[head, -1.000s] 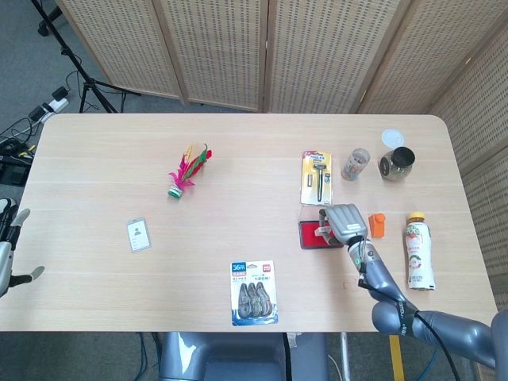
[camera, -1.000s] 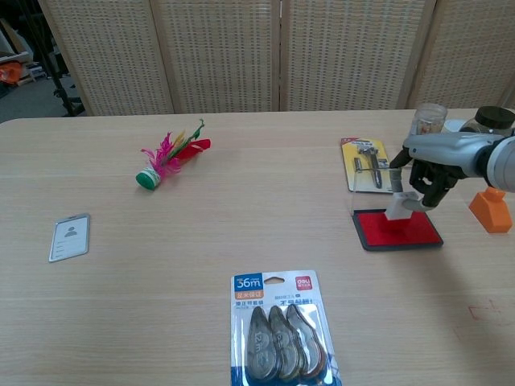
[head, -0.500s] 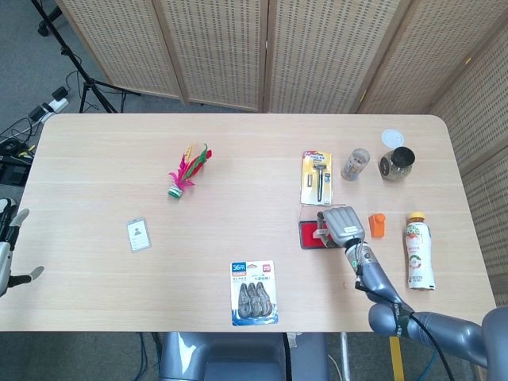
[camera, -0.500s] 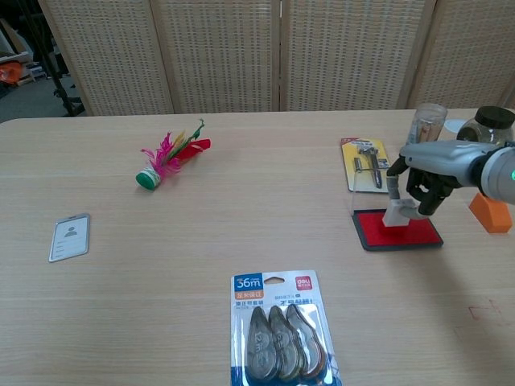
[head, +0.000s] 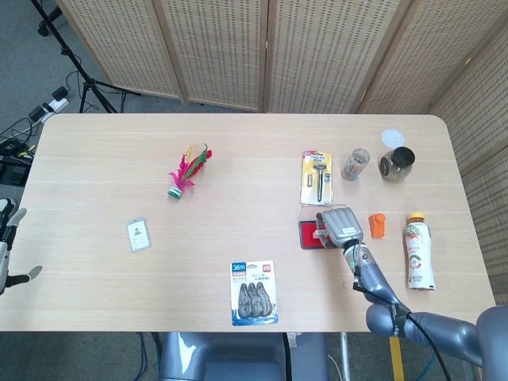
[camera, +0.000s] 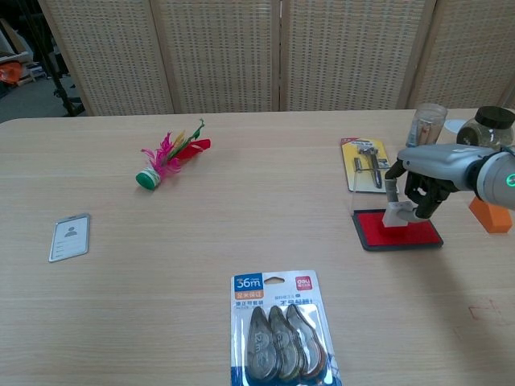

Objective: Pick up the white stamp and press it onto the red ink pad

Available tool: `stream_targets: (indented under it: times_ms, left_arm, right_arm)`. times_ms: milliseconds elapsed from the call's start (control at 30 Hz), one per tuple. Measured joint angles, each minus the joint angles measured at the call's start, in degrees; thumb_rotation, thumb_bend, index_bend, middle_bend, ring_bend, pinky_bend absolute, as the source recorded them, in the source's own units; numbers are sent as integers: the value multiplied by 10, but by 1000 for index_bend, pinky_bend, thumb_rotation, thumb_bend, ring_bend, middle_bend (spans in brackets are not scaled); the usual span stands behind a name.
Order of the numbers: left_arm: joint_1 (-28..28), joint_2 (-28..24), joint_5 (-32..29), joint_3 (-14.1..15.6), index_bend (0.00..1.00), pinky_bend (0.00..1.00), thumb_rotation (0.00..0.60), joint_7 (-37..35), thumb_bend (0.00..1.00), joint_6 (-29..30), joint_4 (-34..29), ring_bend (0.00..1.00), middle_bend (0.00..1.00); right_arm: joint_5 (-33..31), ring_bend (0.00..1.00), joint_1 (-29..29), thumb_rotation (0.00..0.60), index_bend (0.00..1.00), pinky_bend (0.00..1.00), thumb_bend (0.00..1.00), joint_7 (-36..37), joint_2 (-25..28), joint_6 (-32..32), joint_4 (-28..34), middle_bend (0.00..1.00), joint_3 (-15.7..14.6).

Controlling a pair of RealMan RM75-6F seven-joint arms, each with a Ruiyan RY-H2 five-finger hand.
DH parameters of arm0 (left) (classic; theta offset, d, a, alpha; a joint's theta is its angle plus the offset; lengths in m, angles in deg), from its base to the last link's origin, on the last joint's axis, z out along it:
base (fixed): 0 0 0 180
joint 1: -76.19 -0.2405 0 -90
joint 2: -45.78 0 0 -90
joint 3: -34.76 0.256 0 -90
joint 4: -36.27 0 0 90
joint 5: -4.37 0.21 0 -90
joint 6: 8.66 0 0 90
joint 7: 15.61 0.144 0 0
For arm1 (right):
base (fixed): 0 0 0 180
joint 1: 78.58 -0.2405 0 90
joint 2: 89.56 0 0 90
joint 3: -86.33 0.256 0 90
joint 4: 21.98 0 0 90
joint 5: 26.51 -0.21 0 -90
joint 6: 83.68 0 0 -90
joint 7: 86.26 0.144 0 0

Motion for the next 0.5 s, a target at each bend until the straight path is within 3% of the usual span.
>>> stream_targets:
  times_ms: [500]
  left_arm:
    - [-1, -2, -1, 0, 0, 0, 600, -6, 0, 0, 1, 0, 0]
  right_arm:
    - [-13, 906, -2, 600, 594, 1000, 543, -16, -4, -4, 4, 839, -4]
